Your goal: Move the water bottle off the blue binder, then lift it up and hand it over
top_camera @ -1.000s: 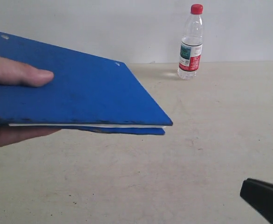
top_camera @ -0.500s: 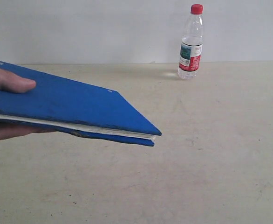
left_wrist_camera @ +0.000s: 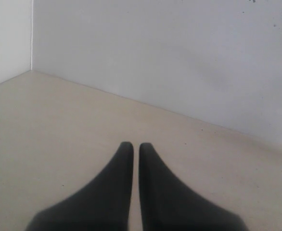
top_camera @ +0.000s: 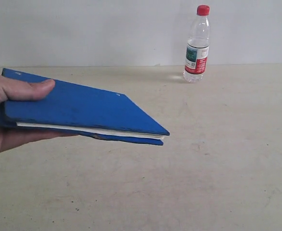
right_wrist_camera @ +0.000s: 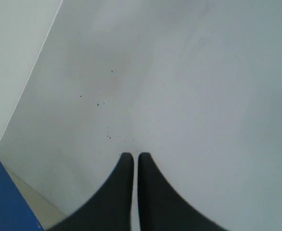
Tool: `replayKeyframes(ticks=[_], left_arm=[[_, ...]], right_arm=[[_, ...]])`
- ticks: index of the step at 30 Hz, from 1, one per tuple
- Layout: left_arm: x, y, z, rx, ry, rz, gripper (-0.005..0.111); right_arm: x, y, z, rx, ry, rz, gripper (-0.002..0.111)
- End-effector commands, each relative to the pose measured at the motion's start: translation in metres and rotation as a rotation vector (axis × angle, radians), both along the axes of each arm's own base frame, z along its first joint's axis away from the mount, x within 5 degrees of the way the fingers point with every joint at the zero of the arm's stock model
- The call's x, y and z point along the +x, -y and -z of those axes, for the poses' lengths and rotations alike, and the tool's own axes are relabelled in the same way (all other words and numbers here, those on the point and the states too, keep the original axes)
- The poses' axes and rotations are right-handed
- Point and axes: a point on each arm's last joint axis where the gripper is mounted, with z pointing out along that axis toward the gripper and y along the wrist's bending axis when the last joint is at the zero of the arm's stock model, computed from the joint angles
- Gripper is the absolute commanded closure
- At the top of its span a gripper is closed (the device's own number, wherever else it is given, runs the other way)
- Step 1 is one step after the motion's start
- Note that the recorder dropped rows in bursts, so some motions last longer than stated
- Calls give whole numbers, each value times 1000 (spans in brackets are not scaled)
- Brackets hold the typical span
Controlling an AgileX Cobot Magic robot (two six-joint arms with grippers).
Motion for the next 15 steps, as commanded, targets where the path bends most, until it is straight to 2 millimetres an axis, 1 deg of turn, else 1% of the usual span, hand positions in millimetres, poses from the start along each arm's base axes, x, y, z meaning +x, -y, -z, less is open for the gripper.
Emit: replayKeyframes(ticks=[1,6,9,11,12,13,15], left_arm=[[-1,1,0,9,6,7,102],[-1,1,0,9,6,7,102],[-1,1,0,9,6,7,102],[-1,1,0,9,6,7,102],[-1,1,0,9,6,7,102],[-1,1,0,9,6,7,102],[-1,1,0,9,6,7,102]], right_arm=[[-9,0,-12,-84,118,39,107],[-23,-1,-30,-204,284,70,107],[-28,-1,-34,-216,311,65,107],[-26,-2,-31,-231,279,62,107],[-24,-1,-29,-222,231,63,107],[-21,0,-26,-206,167,71,107],[-14,4,-19,-108,-17,70,107]])
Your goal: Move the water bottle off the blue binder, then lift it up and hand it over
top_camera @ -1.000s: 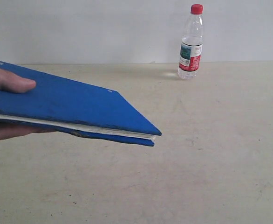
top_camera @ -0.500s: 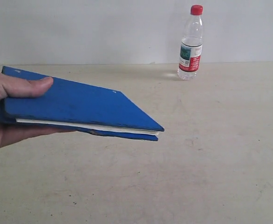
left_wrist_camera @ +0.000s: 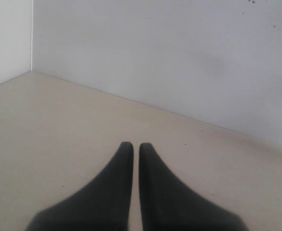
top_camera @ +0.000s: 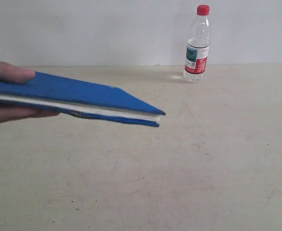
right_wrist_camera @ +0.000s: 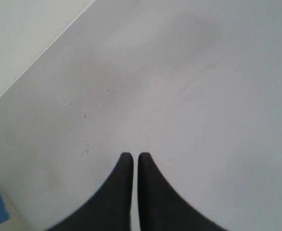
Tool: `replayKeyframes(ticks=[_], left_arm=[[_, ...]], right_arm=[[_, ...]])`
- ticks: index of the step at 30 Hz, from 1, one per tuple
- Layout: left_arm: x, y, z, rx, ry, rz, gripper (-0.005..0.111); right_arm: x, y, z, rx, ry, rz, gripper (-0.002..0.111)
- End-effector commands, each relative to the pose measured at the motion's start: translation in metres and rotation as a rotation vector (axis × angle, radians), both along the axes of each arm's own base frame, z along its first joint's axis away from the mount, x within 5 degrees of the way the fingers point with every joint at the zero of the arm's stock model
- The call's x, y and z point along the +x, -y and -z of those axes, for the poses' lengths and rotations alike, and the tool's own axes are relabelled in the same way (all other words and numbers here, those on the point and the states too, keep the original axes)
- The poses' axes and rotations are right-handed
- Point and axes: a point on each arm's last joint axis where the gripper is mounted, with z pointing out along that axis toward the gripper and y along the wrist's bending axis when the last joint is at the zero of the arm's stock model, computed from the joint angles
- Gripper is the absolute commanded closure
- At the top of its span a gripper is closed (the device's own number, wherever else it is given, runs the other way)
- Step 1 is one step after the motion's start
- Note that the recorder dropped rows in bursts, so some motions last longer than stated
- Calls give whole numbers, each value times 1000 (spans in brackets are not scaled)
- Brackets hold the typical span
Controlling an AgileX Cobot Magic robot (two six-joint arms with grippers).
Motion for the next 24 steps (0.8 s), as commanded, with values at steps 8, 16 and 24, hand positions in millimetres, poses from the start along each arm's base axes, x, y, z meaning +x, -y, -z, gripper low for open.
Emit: replayKeyframes(ticks=[8,16,24], left_arm=[[-1,1,1,9,2,7,102],[-1,1,1,9,2,7,102],[-1,1,1,9,2,7,102]], right_arm=[[33,30,43,376,-616,292,107],[69,26,120,490,-653,289,107],[71,22,161,421,-893,323,107]])
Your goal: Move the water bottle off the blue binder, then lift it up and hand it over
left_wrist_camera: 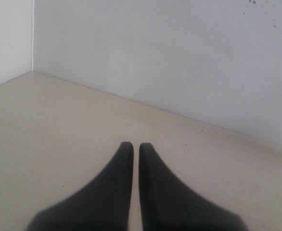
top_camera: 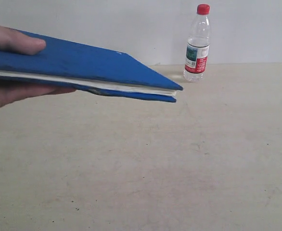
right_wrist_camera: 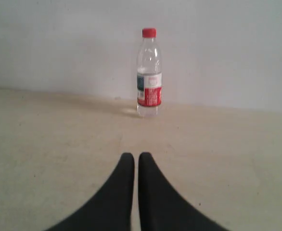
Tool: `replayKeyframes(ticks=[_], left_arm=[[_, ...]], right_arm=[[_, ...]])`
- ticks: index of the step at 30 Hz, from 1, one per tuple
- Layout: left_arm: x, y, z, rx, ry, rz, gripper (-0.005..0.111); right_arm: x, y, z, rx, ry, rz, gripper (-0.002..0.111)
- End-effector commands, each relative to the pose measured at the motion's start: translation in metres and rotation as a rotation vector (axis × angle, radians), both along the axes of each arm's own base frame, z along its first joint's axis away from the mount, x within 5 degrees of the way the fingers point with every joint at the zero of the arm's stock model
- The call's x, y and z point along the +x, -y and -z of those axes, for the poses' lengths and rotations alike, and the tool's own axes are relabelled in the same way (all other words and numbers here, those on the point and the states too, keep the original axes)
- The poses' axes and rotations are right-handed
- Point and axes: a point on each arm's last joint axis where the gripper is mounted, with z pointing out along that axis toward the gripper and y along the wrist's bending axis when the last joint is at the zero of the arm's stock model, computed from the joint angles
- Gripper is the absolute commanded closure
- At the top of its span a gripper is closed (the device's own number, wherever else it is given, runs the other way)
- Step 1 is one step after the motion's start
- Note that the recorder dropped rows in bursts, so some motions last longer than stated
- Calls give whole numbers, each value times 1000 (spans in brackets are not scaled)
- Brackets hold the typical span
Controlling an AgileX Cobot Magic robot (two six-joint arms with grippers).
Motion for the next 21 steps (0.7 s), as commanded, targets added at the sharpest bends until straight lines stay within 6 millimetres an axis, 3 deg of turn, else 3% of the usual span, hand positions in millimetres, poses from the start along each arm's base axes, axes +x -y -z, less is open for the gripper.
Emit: replayKeyframes(ticks=[1,5,7,11,16,21], left_arm=[[-1,1,1,9,2,7,102],[-1,1,1,9,2,7,102],[-1,1,1,9,2,7,102],[-1,1,1,9,2,7,102],[-1,1,1,9,2,7,102],[-1,1,1,9,2,7,102]], right_arm=[[-3,-3,17,8,-160,-27,107],[-6,-5,29,127,-310,-27,107],[-5,-4,27,116,-277,-22,107],[0,4,15,-86,-82,36,107],[-1,7,22,-42,-181,74,107],[-1,7,22,-47,-171,71,107]])
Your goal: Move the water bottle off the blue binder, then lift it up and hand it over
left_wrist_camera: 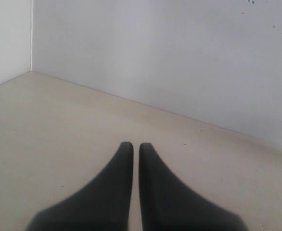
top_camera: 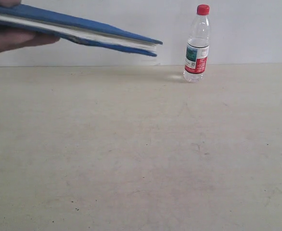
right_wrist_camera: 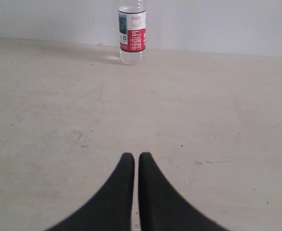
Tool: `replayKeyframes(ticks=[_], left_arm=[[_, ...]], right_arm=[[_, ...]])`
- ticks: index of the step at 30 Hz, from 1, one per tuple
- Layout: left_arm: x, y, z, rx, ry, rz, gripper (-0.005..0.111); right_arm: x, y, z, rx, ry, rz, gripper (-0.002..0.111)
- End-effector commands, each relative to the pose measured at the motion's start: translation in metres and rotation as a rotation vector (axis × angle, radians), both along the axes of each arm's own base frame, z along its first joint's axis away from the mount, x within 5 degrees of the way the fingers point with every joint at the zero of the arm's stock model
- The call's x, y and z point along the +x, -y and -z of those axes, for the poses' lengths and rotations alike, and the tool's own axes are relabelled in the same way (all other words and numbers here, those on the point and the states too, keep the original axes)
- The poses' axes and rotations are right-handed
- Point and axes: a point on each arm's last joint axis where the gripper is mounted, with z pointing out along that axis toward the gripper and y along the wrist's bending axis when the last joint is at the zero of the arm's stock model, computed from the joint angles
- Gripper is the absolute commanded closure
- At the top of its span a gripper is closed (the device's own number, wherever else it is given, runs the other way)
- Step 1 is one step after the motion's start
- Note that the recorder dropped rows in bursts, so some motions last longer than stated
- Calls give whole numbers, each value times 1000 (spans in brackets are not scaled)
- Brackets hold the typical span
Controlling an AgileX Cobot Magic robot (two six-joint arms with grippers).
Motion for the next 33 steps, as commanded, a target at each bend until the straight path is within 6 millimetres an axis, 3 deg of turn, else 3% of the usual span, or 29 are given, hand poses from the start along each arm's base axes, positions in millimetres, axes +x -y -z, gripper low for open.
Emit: replayKeyframes(ticks=[1,8,14,33], left_arm=[[-1,1,1,9,2,7,102],[-1,1,1,9,2,7,102],[-1,1,1,9,2,7,102],[-1,1,1,9,2,7,102]], right_arm=[[0,1,0,1,3,6,107],[0,1,0,1,3,6,107],[0,9,0,1,1,167,107],[0,7,0,5,2,137,107]])
